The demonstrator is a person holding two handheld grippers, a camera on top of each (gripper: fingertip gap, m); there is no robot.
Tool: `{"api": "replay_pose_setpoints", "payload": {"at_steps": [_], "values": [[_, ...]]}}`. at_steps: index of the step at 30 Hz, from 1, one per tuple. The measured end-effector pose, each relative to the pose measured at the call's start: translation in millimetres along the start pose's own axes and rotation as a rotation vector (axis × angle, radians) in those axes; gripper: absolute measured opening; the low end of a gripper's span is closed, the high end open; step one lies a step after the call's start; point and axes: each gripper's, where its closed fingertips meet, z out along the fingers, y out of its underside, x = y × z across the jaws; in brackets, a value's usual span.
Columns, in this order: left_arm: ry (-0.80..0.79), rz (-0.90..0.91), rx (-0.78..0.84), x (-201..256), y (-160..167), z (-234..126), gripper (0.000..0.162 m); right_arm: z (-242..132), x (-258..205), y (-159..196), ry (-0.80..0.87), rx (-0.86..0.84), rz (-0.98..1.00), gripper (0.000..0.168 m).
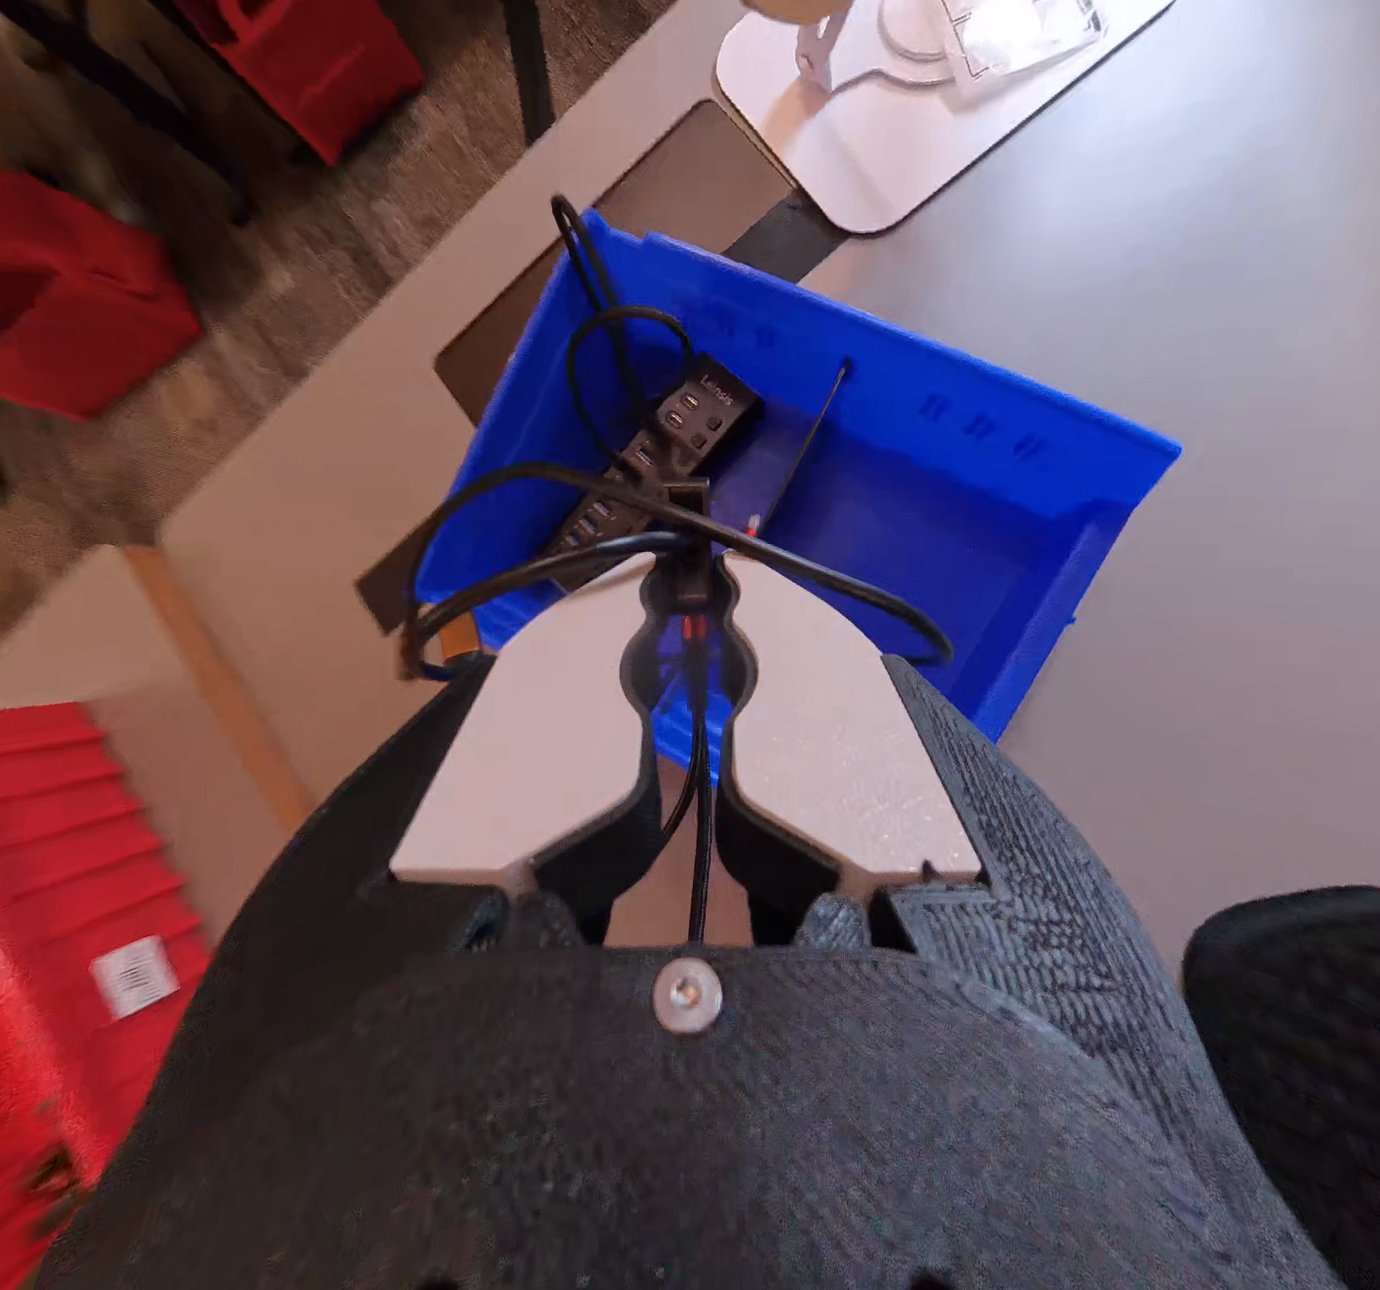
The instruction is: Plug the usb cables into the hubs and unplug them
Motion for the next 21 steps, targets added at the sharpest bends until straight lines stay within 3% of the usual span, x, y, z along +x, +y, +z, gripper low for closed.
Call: {"api": "replay_pose_setpoints", "payload": {"at_steps": [5, 9, 15, 19, 21], "values": [[-0.060, 0.125, 0.194, 31.4, -41.6, -64.5, 0.012, 3.6, -14.8, 1.4, -0.023, -0.010, -0.075, 0.018], [0.117, 0.200, 0.387, 102.8, -66.4, -89.5, 0.011, 7.8, -35.7, -12.4, -0.098, 0.018, -0.128, 0.019], [0.496, 0.336, 0.546, 238.3, -76.0, -87.8, 0.011, 23.0, -92.8, -49.6, -0.335, 0.007, -0.216, 0.028], [0.677, 0.415, 0.535, 307.0, -71.8, -71.8, 0.011, 32.5, -119.2, -57.5, -0.449, -0.058, -0.257, 0.050], [0.748, 0.441, 0.512, 332.3, -67.5, -61.7, 0.011, 34.8, -129.9, -54.2, -0.506, -0.092, -0.245, 0.052]]}}
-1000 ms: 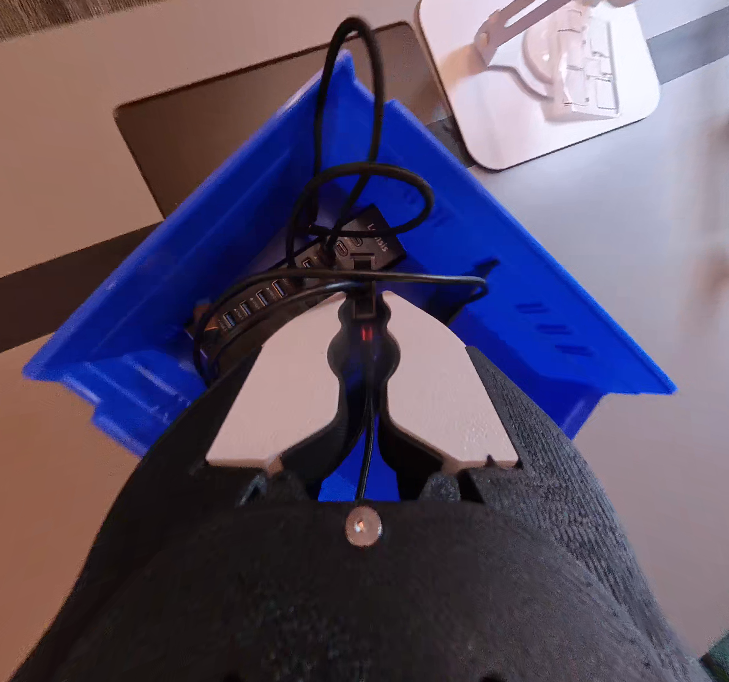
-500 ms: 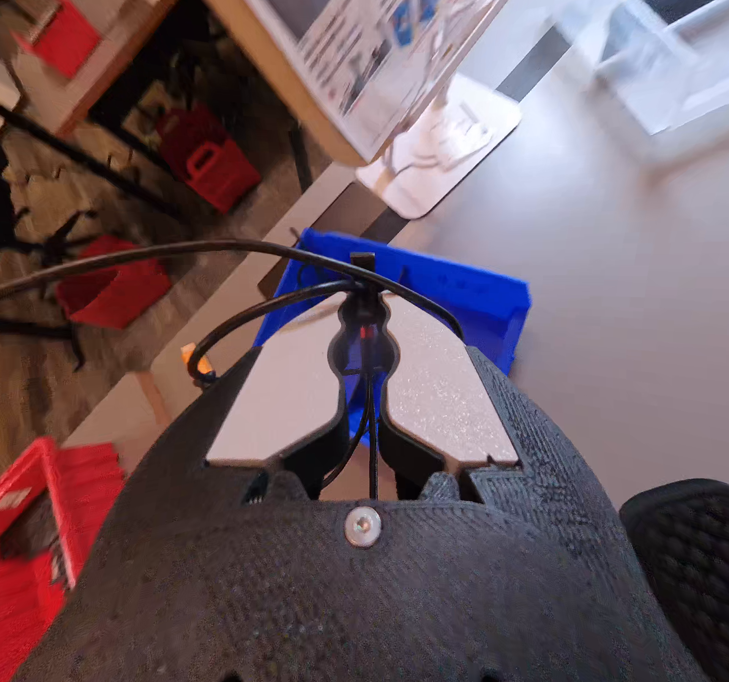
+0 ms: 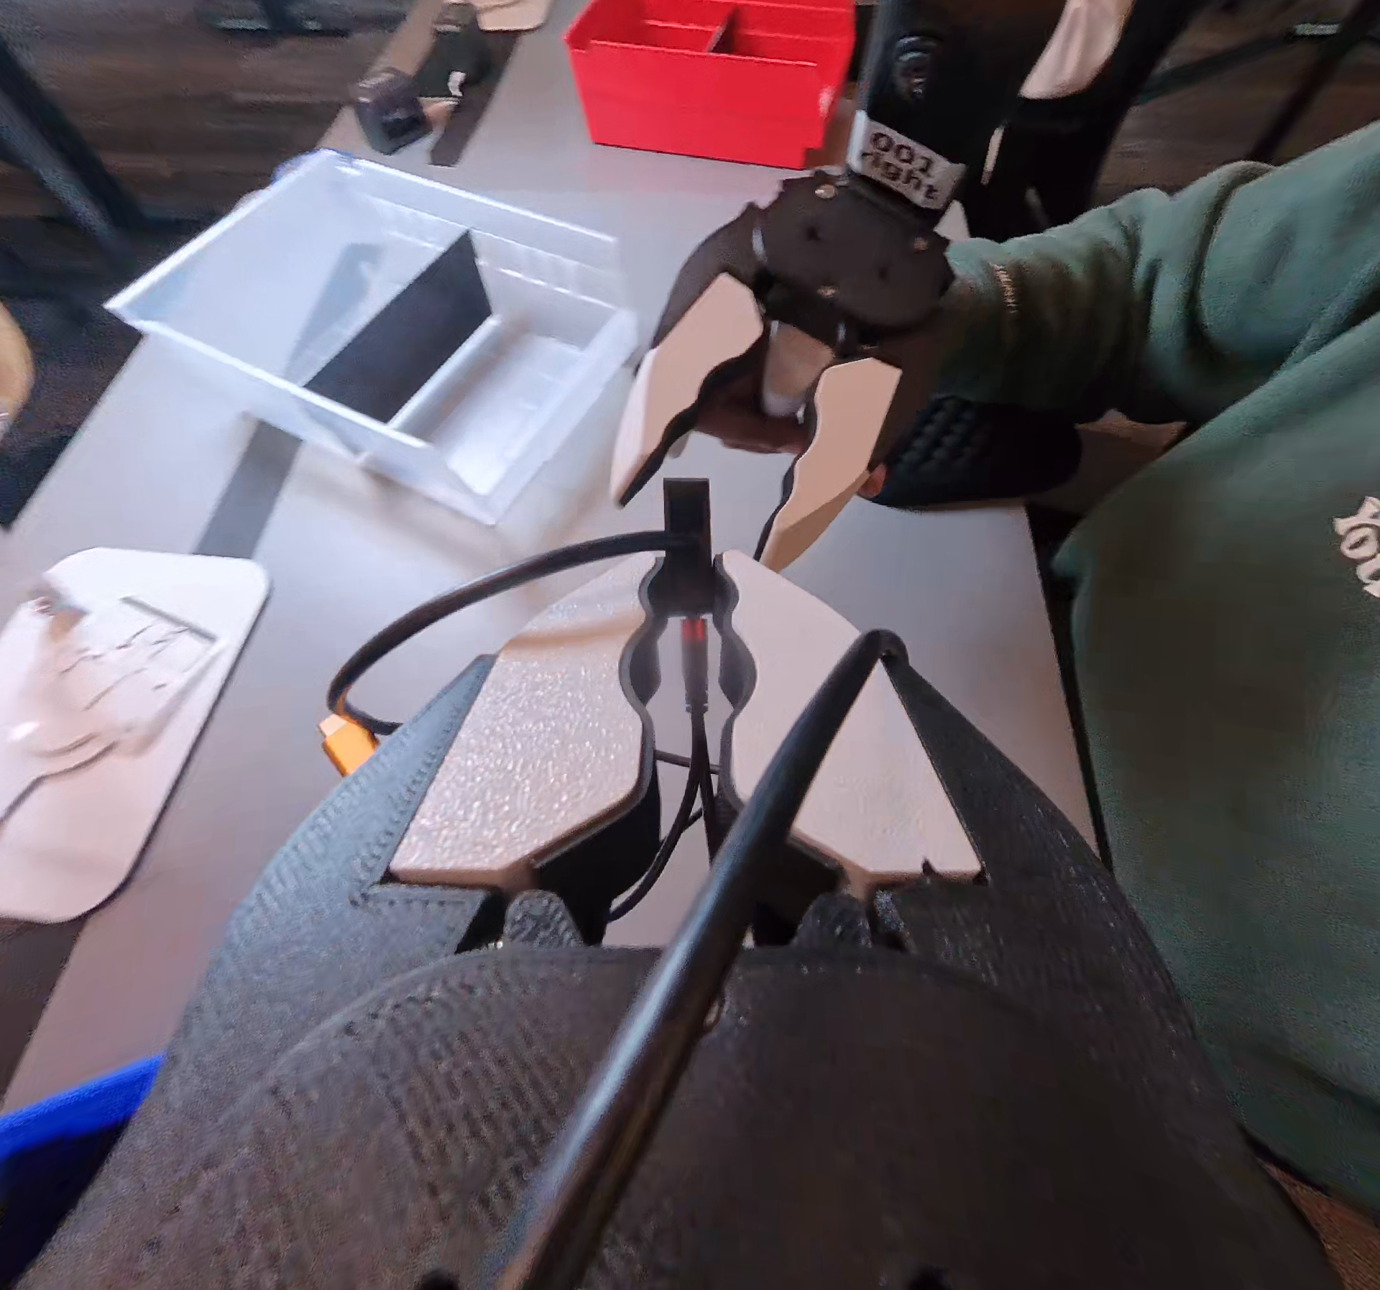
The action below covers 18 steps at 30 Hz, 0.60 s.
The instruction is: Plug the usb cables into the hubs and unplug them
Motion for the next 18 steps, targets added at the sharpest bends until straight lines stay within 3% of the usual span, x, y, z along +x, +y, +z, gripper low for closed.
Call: {"api": "replay_pose_setpoints", "payload": {"at_steps": [1, 3, 5, 8, 12, 16, 18], "values": [[0.040, 0.001, 0.000, 6.9, 2.0, 10.0, 0.011, 3.8, -6.7, 2.7, -0.041, -0.011, 0.014, 0.048], [0.075, 0.018, 0.001, 13.3, 6.6, 23.6, 0.011, 8.3, -20.6, 12.2, -0.115, -0.036, 0.019, 0.018], [0.061, 0.029, 0.014, 7.7, 12.6, 27.4, 0.015, 5.9, -18.7, 19.5, -0.114, -0.037, 0.043, 0.012], [0.046, -0.083, 0.025, -10.2, 35.6, 25.1, 0.022, -11.1, -3.5, 25.8, -0.155, -0.010, 0.246, 0.011], [0.028, -0.215, -0.064, -21.9, 91.5, 15.2, 0.028, -39.8, 27.5, 45.4, -0.188, 0.076, 0.553, 0.011], [-0.195, -0.141, -0.262, -39.6, 139.1, -13.0, 0.021, -57.0, 42.9, 54.2, -0.191, 0.193, 0.686, 0.011], [-0.206, -0.102, -0.308, -30.5, 145.0, -30.7, 0.019, -60.6, 48.0, 52.7, -0.179, 0.227, 0.687, 0.012]]}}
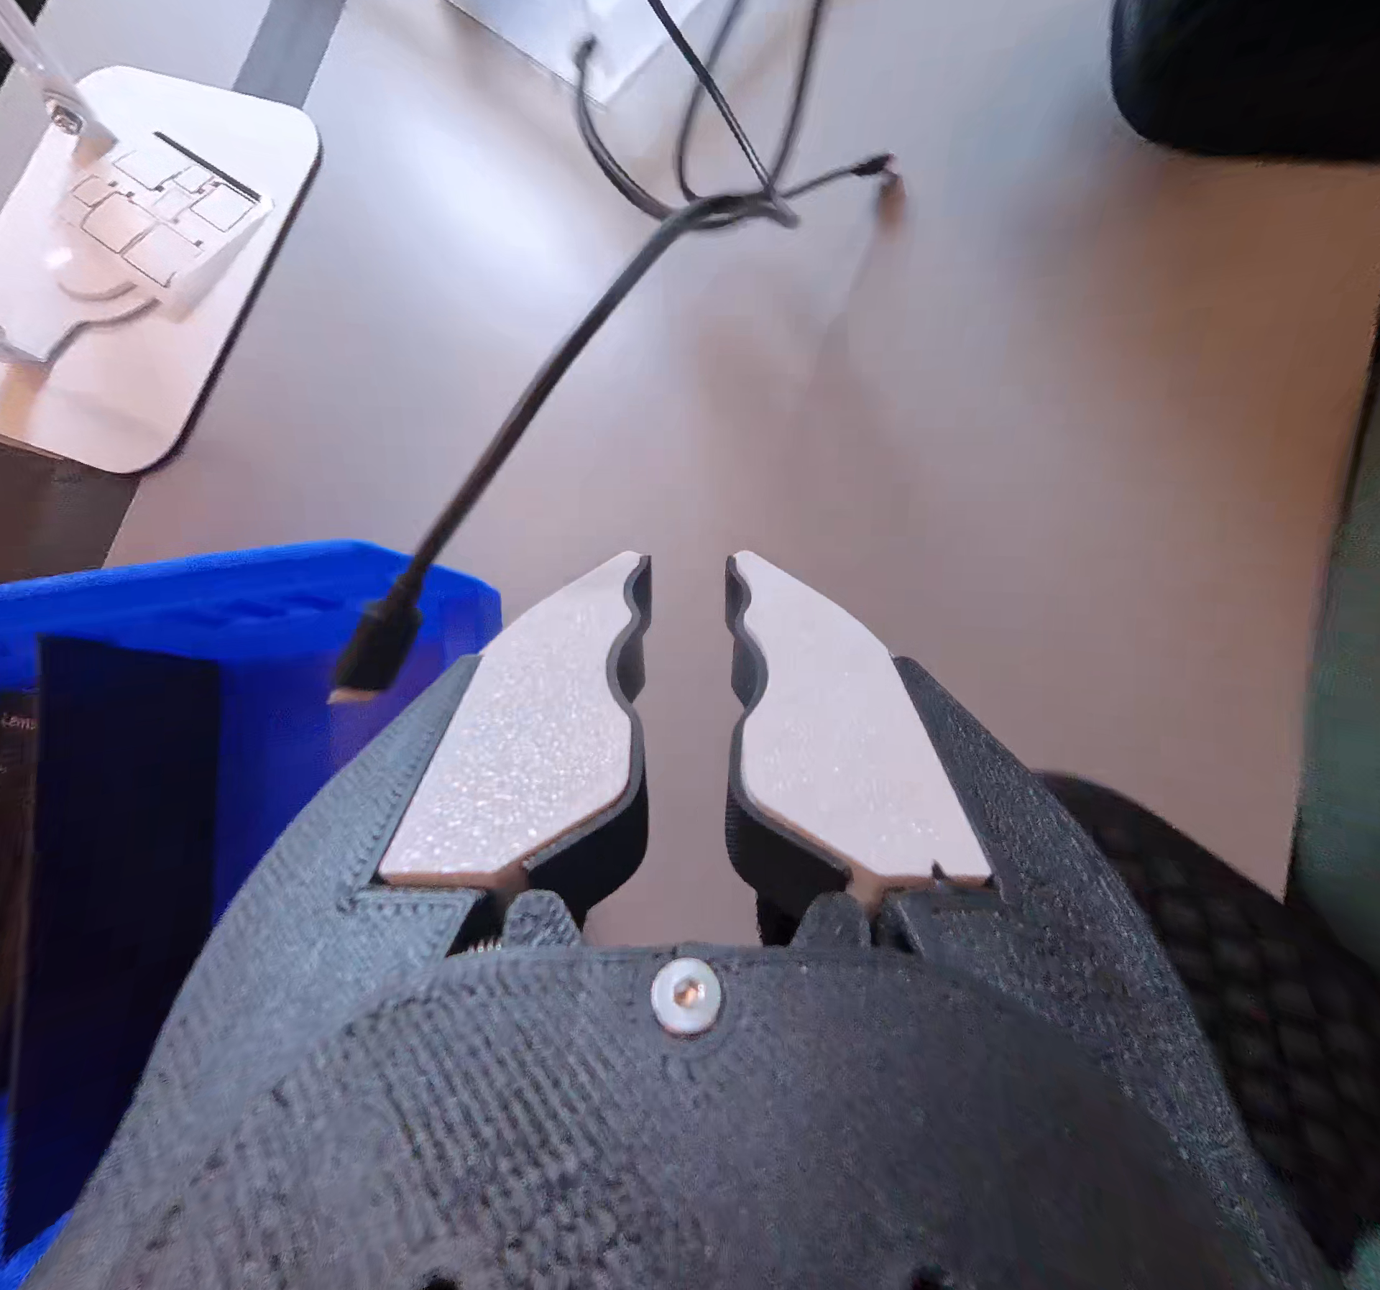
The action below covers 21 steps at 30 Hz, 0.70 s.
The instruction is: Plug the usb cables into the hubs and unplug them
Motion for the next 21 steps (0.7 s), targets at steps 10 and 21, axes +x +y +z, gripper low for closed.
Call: {"api": "replay_pose_setpoints", "payload": {"at_steps": [10, 21], "values": [[0.098, 0.043, 0.517, 40.6, -90.6, -30.4, 0.020, 20.1, -19.5, 22.6, -0.071, -0.097, -0.093, 0.012], [0.391, 0.000, 0.321, 91.7, -90.1, 87.0, 0.009, 44.6, -46.6, 78.2, -0.183, -0.281, -0.166, 0.012]]}}
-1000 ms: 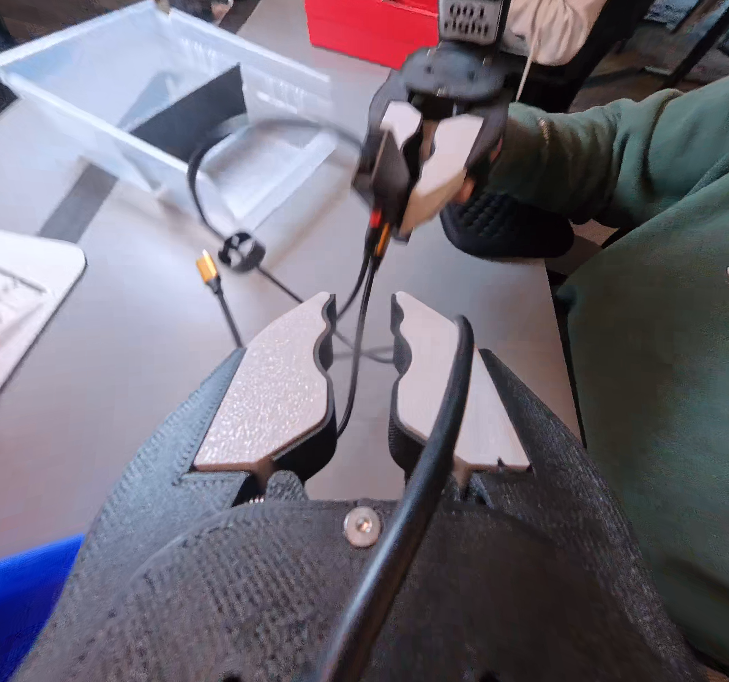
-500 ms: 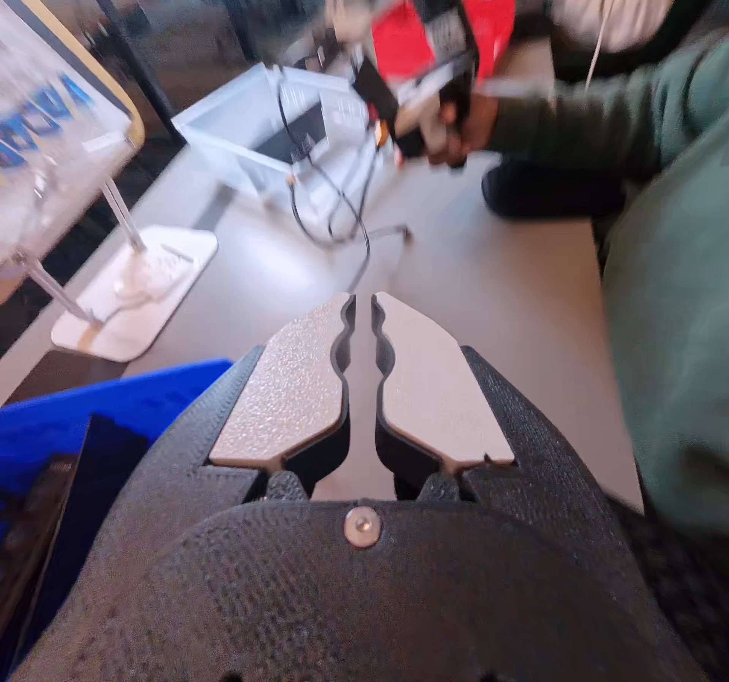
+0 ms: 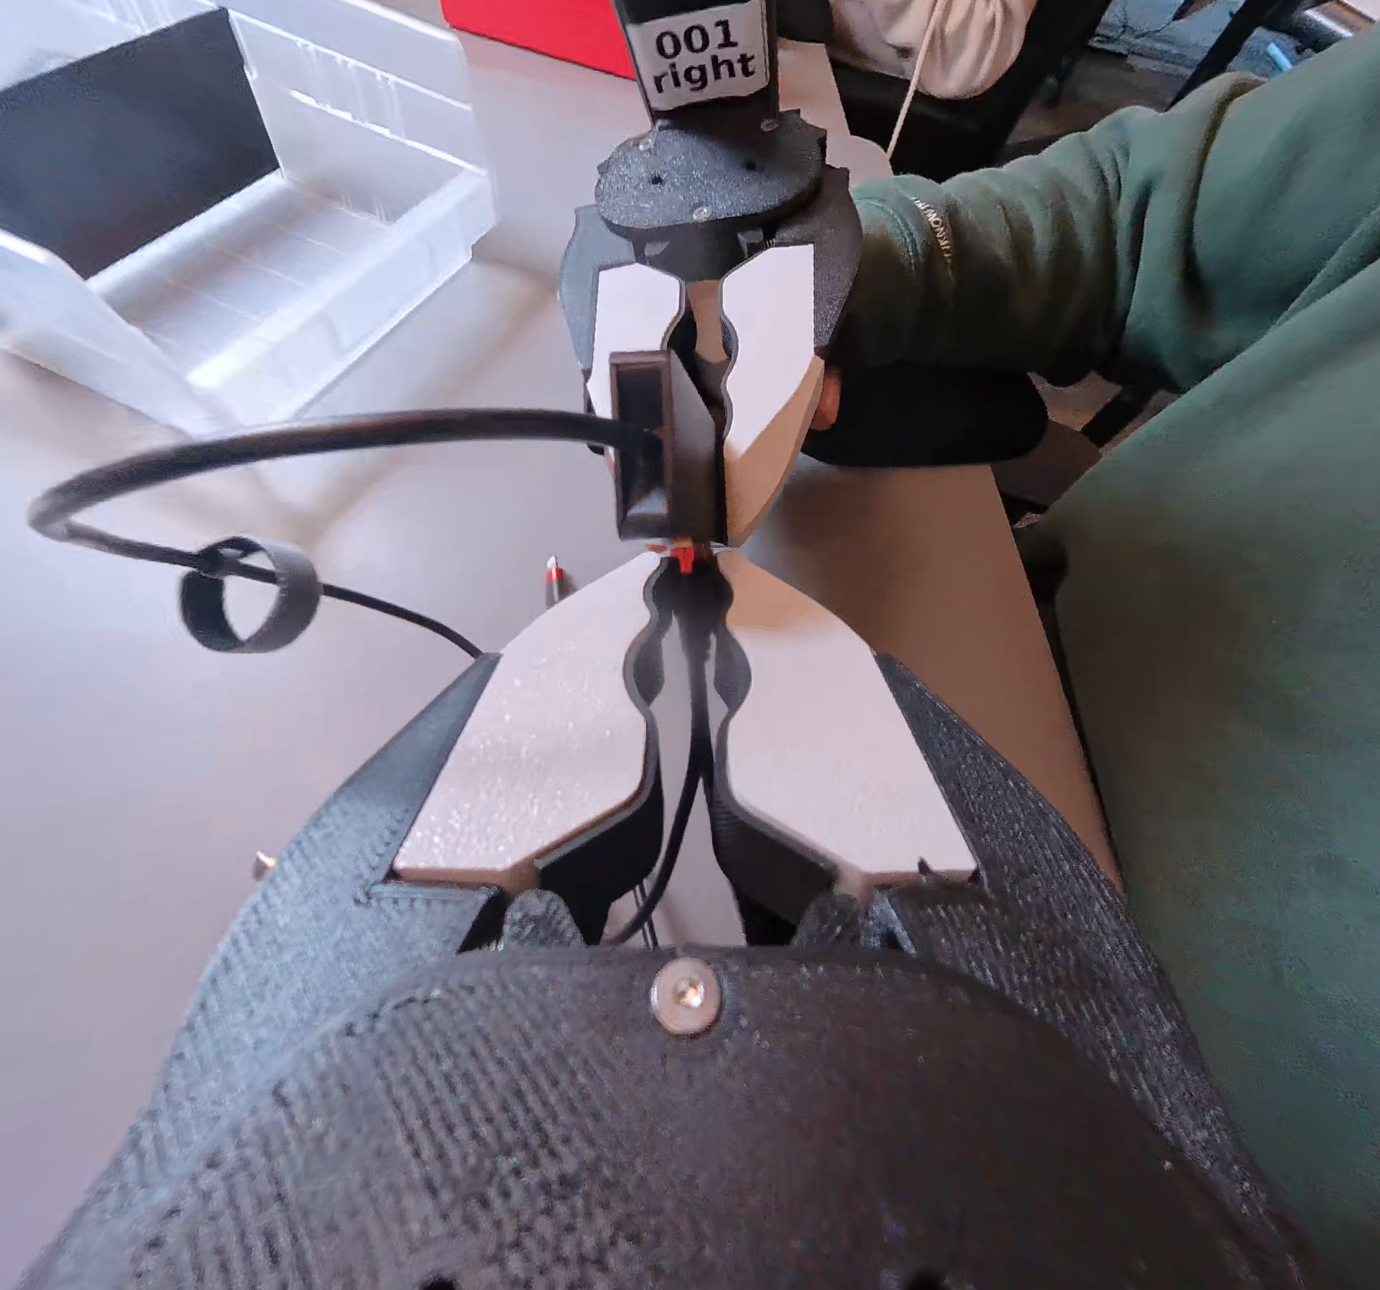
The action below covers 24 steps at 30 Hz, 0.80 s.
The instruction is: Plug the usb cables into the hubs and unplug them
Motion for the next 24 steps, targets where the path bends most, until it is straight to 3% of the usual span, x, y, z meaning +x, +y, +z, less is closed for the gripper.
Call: {"api": "replay_pose_setpoints", "payload": {"at_steps": [3, 5, 7, 13, 15, 18, 24], "values": [[0.011, -0.029, -0.037, 2.0, 12.3, 2.8, 0.008, 4.0, 1.3, 8.6, 0.039, -0.069, -0.080, 0.013], [0.027, -0.037, -0.069, 4.3, 20.5, 6.6, 0.008, 7.0, -1.0, 4.4, 0.051, -0.061, -0.109, 0.022], [0.051, -0.044, -0.076, 7.6, 23.0, 9.7, 0.008, 9.6, -2.1, 7.8, 0.056, -0.111, -0.151, 0.013], [0.107, -0.049, -0.065, 15.0, 22.6, 5.3, 0.009, 10.3, -10.1, 4.8, 0.022, -0.101, -0.149, 0.011], [0.040, -0.016, -0.197, 3.8, 47.6, -1.8, 0.008, -2.8, -6.3, -4.6, 0.017, -0.041, -0.121, 0.011], [0.026, -0.136, -0.131, -11.9, 59.6, -22.4, 0.008, -53.1, 12.7, -36.8, 0.116, 0.108, -0.113, 0.011], [-0.052, -0.114, -0.105, -29.3, 50.7, -30.9, 0.008, -54.5, 14.5, -39.8, 0.085, 0.141, -0.069, 0.012]]}}
